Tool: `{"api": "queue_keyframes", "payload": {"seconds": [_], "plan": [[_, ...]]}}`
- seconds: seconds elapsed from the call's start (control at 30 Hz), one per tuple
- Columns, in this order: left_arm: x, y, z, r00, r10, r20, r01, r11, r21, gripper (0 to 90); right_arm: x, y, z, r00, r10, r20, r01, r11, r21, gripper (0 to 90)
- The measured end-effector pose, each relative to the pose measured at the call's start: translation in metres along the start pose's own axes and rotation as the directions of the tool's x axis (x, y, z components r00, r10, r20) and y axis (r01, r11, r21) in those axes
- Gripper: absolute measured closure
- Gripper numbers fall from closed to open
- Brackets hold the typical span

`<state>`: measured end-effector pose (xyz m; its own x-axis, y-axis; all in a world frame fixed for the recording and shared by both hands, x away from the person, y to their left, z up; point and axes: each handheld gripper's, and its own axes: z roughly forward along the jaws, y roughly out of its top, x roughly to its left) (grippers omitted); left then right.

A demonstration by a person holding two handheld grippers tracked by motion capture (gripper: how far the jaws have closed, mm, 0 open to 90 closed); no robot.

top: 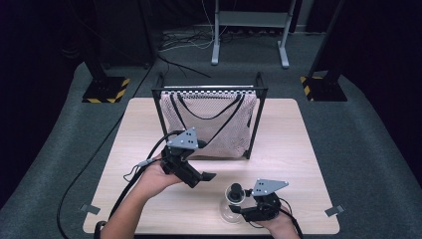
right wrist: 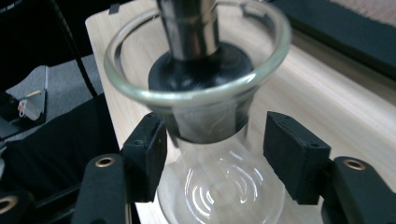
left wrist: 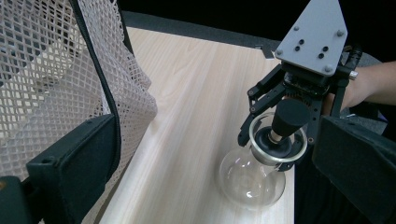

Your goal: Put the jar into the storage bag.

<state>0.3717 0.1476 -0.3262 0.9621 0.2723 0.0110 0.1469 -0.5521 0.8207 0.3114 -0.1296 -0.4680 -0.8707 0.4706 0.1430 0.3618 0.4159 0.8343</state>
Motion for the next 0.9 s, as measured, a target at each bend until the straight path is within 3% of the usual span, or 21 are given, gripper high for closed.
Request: {"api": "queue_keyframes", "payload": {"seconds": [0.33,0.5,0.63,0.9], "plan": [[0.000,-0.001,0.000,1.0000,-0.002,-0.001,0.002,1.0000,-0.006,0.7,0.006,0.006,0.000,0.9994,-0.035,-0.001,0.035,0.999,-0.041,44.9],[0.000,-0.002,0.000,1.0000,-0.002,-0.004,0.002,1.0000,-0.006,0.7,0.006,0.009,-0.002,0.9998,-0.017,-0.011,0.016,0.999,-0.052,45.0],[0.001,-0.002,0.000,1.0000,-0.002,-0.002,0.002,1.0000,-0.005,0.7,0.011,0.015,-0.001,0.9984,-0.053,0.020,0.054,0.998,-0.033,46.8],[0.001,-0.002,-0.001,1.0000,0.000,-0.004,0.000,1.0000,0.002,0.8,0.018,0.034,-0.004,0.9962,-0.087,0.007,0.087,0.996,0.001,46.1]]}}
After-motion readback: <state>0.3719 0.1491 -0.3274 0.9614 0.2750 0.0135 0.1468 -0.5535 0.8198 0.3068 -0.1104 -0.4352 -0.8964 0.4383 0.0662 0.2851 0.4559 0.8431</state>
